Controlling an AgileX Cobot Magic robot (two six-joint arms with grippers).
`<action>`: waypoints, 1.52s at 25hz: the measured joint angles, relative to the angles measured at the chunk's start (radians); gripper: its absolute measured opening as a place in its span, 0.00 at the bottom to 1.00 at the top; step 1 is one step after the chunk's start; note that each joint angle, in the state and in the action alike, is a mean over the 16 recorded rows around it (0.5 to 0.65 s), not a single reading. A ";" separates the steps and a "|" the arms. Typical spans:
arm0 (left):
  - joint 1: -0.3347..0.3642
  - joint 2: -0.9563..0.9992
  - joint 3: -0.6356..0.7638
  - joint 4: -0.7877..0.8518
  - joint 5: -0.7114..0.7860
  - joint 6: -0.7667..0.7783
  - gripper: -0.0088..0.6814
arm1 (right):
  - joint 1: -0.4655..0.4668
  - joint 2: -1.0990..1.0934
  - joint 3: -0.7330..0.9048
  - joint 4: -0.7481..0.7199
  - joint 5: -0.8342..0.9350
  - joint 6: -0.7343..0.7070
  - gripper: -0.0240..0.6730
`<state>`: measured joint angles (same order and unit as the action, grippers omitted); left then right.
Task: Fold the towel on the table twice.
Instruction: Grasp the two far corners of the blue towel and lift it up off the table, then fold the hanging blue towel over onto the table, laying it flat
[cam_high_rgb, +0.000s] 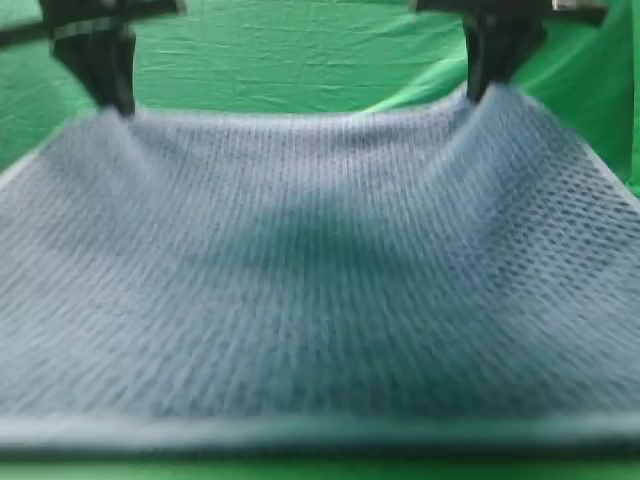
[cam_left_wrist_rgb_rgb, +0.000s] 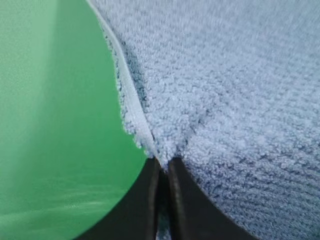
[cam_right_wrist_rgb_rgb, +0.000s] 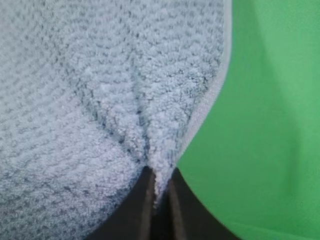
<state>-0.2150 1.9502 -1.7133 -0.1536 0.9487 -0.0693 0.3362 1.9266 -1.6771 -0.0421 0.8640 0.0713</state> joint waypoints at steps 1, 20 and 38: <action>0.000 -0.014 -0.026 0.003 -0.007 -0.001 0.01 | 0.000 -0.011 -0.032 -0.003 0.002 -0.003 0.03; 0.000 -0.096 -0.297 0.055 -0.252 -0.020 0.01 | -0.001 0.052 -0.574 -0.019 -0.042 -0.108 0.03; -0.002 -0.318 0.139 0.077 -0.172 -0.046 0.01 | 0.027 -0.184 -0.114 -0.010 0.120 -0.057 0.03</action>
<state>-0.2172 1.6324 -1.5748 -0.0770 0.7769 -0.1155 0.3628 1.7423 -1.7911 -0.0526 0.9840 0.0141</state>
